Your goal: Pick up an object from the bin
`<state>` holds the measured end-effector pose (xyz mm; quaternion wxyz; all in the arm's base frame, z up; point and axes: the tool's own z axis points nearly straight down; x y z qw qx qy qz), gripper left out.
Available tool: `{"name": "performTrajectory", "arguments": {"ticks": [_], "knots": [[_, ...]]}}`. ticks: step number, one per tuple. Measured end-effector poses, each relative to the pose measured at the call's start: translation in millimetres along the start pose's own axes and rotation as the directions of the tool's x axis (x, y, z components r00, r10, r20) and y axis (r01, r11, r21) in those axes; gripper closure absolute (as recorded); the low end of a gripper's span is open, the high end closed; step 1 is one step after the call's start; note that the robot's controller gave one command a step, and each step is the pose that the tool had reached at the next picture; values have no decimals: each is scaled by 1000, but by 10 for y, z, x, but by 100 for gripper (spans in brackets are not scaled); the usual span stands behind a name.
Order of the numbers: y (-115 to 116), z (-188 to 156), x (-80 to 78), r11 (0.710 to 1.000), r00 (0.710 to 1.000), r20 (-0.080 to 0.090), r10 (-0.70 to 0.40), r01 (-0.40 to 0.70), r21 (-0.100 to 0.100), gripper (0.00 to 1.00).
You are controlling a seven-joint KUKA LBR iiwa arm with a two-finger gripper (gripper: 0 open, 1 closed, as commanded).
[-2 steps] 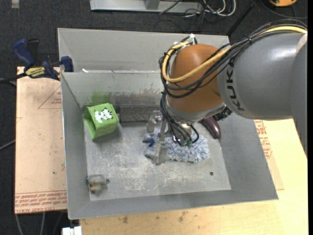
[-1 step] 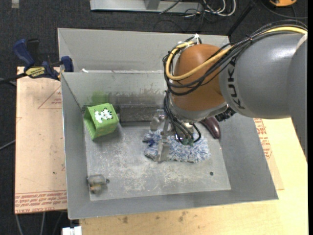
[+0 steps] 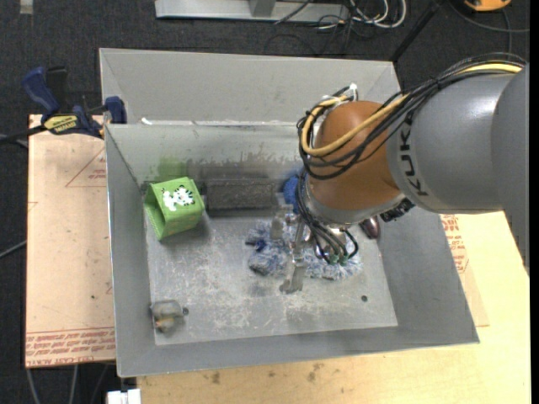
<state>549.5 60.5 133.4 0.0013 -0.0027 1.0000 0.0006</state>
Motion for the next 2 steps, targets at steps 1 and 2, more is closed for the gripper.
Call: {"name": "performTrajectory", "arguments": {"ticks": [1, 2], "knots": [[-112, 205, -136, 995, 995, -2, -97, 97, 1, 0], [-141, 551, -181, 997, 997, -2, 77, -77, -1, 100]]}}
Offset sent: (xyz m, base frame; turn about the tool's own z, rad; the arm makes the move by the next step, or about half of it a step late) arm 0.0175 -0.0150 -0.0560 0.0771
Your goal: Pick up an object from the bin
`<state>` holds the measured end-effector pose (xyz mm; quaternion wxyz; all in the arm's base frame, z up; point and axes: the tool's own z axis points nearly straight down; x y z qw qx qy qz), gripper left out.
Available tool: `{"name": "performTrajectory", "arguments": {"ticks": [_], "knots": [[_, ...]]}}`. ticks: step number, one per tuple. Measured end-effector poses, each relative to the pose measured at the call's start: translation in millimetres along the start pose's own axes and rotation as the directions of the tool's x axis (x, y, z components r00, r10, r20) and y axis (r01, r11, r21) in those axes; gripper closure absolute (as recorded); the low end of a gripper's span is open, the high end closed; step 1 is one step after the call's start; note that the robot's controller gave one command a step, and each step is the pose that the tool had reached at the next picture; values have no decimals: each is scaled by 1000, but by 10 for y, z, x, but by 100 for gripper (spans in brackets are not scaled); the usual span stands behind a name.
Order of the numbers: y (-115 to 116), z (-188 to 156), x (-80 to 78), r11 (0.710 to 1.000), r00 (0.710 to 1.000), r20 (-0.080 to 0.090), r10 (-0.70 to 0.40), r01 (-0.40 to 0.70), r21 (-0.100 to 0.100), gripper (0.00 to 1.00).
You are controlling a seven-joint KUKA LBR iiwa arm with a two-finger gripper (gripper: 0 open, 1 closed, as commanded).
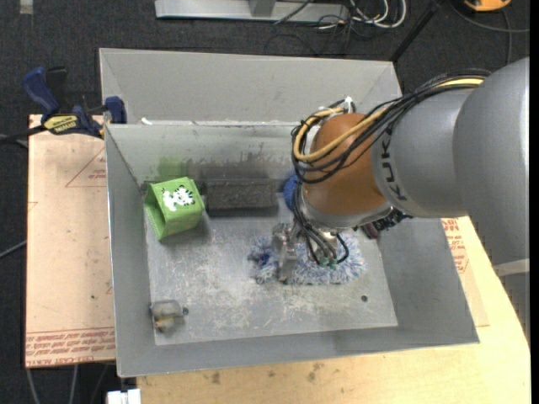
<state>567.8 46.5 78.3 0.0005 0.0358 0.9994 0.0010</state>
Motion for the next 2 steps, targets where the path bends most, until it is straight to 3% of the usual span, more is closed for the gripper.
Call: {"name": "performTrajectory", "arguments": {"ticks": [1, 2], "knots": [[0, 0, 0, 1000, 1000, 0, 0, 0, 0, 100], [9, -1777, -234, 1000, 1000, 10, 2, -2, 0, 100]]}}
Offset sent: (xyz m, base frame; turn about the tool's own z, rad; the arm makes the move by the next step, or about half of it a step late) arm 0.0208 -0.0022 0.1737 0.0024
